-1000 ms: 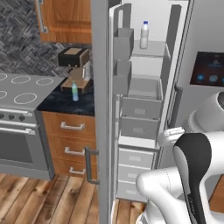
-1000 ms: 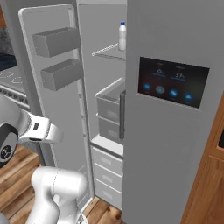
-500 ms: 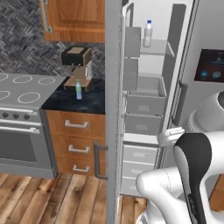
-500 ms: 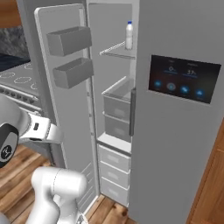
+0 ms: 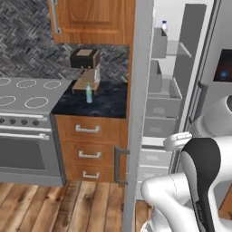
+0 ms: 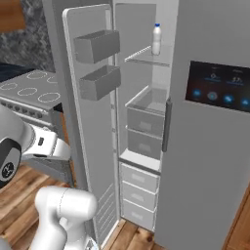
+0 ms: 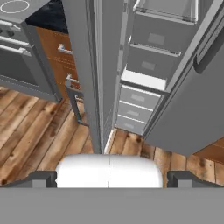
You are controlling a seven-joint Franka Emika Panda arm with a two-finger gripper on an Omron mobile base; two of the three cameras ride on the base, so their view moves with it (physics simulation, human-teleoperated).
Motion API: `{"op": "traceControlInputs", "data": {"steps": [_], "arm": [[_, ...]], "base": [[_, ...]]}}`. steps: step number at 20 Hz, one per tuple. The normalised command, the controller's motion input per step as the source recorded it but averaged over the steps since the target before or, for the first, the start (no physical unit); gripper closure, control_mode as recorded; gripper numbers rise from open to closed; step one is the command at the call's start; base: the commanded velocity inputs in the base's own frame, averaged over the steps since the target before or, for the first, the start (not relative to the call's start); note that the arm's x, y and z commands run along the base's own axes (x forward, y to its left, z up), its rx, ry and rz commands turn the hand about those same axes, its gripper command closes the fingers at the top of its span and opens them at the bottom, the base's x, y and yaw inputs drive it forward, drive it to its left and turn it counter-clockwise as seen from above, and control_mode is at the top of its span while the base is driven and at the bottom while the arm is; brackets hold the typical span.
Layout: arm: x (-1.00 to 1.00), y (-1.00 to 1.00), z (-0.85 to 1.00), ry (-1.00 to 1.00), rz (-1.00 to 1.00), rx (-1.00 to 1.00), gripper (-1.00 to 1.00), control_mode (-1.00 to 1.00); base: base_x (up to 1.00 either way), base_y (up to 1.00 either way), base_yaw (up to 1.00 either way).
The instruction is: Take the bottled waters from the counter and place them in the freezer to freeze. Close the freezer door after placing the bottles.
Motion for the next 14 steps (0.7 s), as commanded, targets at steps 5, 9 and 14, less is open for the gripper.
{"op": "traceControlInputs", "data": {"steps": [5,9,14], "arm": [[0.0,0.0,0.0,0.0,0.0,0.0,-1.0,1.0],[0.0,0.0,0.0,0.0,0.0,0.0,-1.0,1.0],[0.0,0.0,0.0,0.0,0.0,0.0,-1.0,1.0]], "base": [[-0.03,0.71,-0.18],[-0.19,0.65,-0.18],[-0.16,0.73,-0.22]]}}
